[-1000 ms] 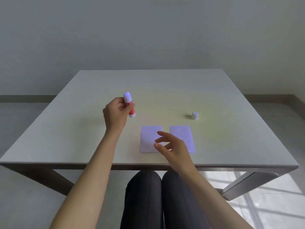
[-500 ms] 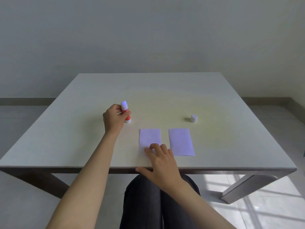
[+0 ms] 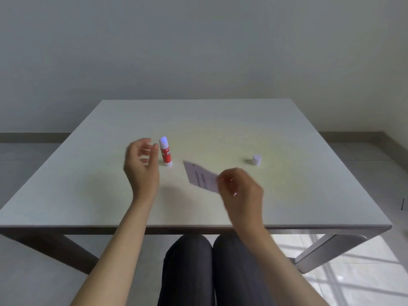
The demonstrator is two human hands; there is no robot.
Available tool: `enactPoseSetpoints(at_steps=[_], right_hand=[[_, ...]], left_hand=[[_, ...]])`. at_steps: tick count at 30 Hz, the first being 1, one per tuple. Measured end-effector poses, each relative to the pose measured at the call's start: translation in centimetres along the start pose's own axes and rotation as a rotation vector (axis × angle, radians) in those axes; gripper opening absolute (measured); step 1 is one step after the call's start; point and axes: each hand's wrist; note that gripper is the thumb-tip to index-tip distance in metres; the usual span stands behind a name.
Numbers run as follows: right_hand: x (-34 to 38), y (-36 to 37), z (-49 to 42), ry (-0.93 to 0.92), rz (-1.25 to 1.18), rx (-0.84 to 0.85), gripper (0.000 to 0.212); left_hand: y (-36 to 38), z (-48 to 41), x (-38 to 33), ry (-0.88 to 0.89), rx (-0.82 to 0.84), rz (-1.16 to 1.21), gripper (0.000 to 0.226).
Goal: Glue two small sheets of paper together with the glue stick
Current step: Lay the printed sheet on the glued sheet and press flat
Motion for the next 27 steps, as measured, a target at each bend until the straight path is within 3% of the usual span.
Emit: enactPoseSetpoints(at_steps=[1, 5, 7, 10, 13, 19, 23, 27], right_hand=[[-0.1, -0.8, -0.8, 0.089, -0.118, -0.048, 0.011], [-0.6, -2.4, -1.8, 0.392, -0.887, 0.004, 0.011], [-0.9, -2.4, -1.2, 0.449, -1.089, 0.017, 0.013], [-1.4, -2.4, -0.3, 0.466, -1.153, 0.019, 0.01], [-2.3, -3.2, 0.0, 0.492, -1.027, 0.059, 0.008], [-4.9, -6.0, -0.7, 0.513, -0.533, 0.1, 0.019], [-6.6, -6.3, -0.1, 0.557, -0.301, 0.156, 0.017], [-7.5, -6.1, 0.0, 0.552, -0.11, 0.142, 0.021]], left_hand=[[0.4, 1.0, -0.7, -0.051, 0.11, 0.078, 0.005], [3.2, 4.5, -2.2, -0.279, 0.524, 0.214, 0.015], [4.4, 4.9, -2.6, -0.35, 0.56, 0.259, 0.012], [5.5, 4.6, -2.9, -0.396, 0.535, 0.309, 0.011], [6.2, 4.4, -3.1, -0.417, 0.569, 0.289, 0.012], [7.4, 4.9, -2.6, -0.476, 0.707, 0.258, 0.009], [8.2, 5.8, -1.7, -0.459, 0.769, 0.115, 0.011], [8.7, 6.3, -1.1, -0.326, 0.75, -0.17, 0.015]])
Point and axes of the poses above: each hand's wrist, its own z-axis away from the middle knuckle, its own y-axis out of the palm, x = y × z, and after that the axes turned 15 degrees about x, right-handed
